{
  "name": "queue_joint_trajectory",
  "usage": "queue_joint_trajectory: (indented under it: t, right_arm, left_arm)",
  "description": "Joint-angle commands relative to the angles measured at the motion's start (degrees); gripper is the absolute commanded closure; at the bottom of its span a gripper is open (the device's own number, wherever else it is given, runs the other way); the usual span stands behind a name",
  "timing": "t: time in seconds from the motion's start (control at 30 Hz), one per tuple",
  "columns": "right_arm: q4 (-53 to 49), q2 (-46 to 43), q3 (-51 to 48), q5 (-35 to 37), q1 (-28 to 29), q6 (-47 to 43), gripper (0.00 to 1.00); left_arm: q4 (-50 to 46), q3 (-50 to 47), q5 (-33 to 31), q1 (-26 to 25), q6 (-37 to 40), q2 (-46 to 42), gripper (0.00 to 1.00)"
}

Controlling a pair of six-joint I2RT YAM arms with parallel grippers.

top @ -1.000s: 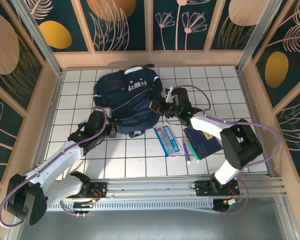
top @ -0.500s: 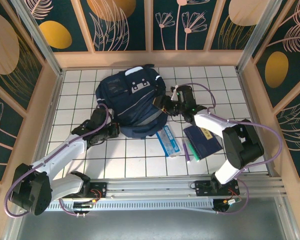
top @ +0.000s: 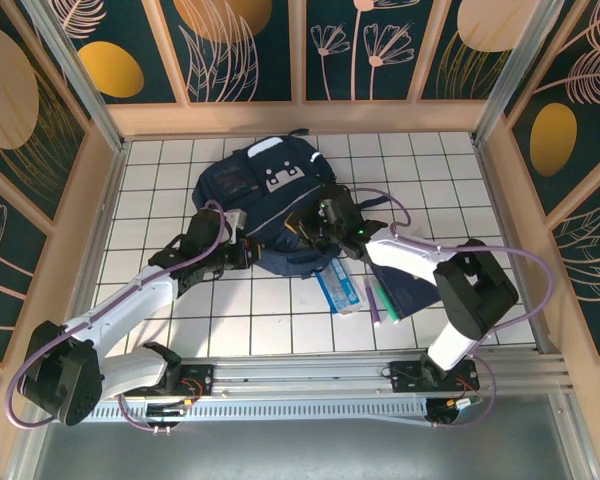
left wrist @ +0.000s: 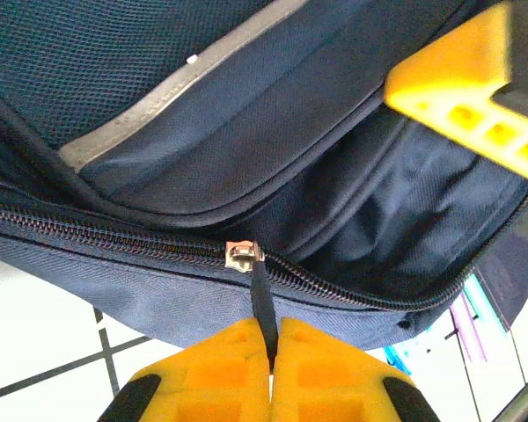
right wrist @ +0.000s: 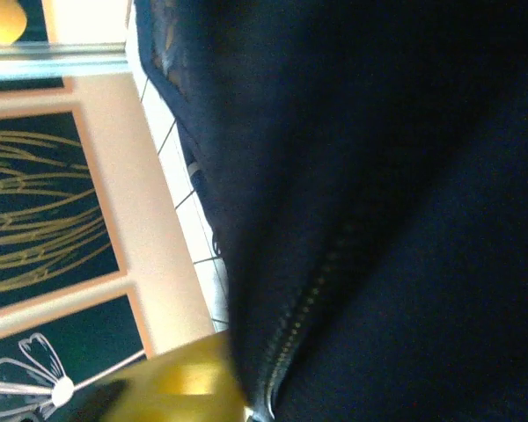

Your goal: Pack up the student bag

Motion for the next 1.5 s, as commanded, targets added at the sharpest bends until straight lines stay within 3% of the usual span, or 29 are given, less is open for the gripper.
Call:
queue_joint_trajectory:
  t: [0.0,0.1,0.2,0.33,0.5,0.63,0.8,0.83,0.9,1.0,1.1,1.17,1.23,1.33,1.47]
  right_arm:
    - [1.6,-0.5,3.0,1.6,0.0,1.7,1.0]
    - [-2.7,-1.6,5.8,-1.2,-1.3,-1.7,1.0]
    - [-4.4,-3.2,7.3,-6.2,-3.4,-4.1,1.0]
    - [-5.1,-5.5,8.5,-10.6,-5.9,-5.6,1.0]
    - [-4.1,-6.4,10.5,-15.4,-7.2,-5.7,1.0]
    - [-4.4,-4.6,13.1,-18.5,-5.9,-6.2,1.0]
    - [-4.1,-3.8,15.1,-18.1,-4.8,-6.4,1.0]
    - [-4.1,-3.9,15.4,-17.5,-4.8,-6.9,1.0]
    - [-5.2,-3.9,16.3,-15.8,-5.1,-8.3,1.0]
    - [-5.9,-3.2,16.4,-14.7,-5.3,-9.5,1.0]
    - [-5.3,-2.2,15.7,-15.0,-5.5,-9.2,1.0]
    - [-4.0,-1.7,15.0,-15.2,-5.6,-8.7,1.0]
    - [-2.3,-1.4,14.6,-15.5,-5.6,-8.3,1.0]
    - [0.7,-1.1,14.2,-16.3,-5.6,-9.0,1.0]
    - [2.0,-1.2,14.0,-16.7,-5.9,-12.2,0.98]
  left_arm:
    - [3.3,0.3,-4.7,-0.6,2.5,-2.8,1.0]
    - [0.6,-3.0,-12.3,1.5,4.7,-6.3,1.0]
    - [0.1,-7.2,-11.9,8.1,3.8,-8.2,1.0]
    - [-0.7,-9.7,-20.6,11.5,3.0,-4.9,1.0]
    - [4.5,-9.9,-18.2,18.8,0.7,2.6,1.0]
    - [9.6,-8.0,-20.9,20.4,0.1,6.7,1.0]
    - [8.3,-1.7,-24.5,21.1,8.1,11.3,1.0]
    - [7.3,-0.8,-24.3,21.1,10.2,12.0,0.94]
    - [6.8,0.0,-21.4,21.1,14.6,11.6,0.73]
    - [12.2,-3.0,-9.8,21.1,17.6,4.9,0.61]
    - [25.1,-9.7,-0.9,19.2,21.3,-7.3,0.47]
    - [29.3,-11.7,2.9,17.0,27.5,-13.7,0.43]
    - [26.5,-9.5,5.4,15.6,32.1,-15.3,0.38]
    - [17.9,-2.6,11.2,14.8,37.8,-11.4,0.34]
    - [14.7,4.0,11.0,14.7,40.9,-5.7,0.34]
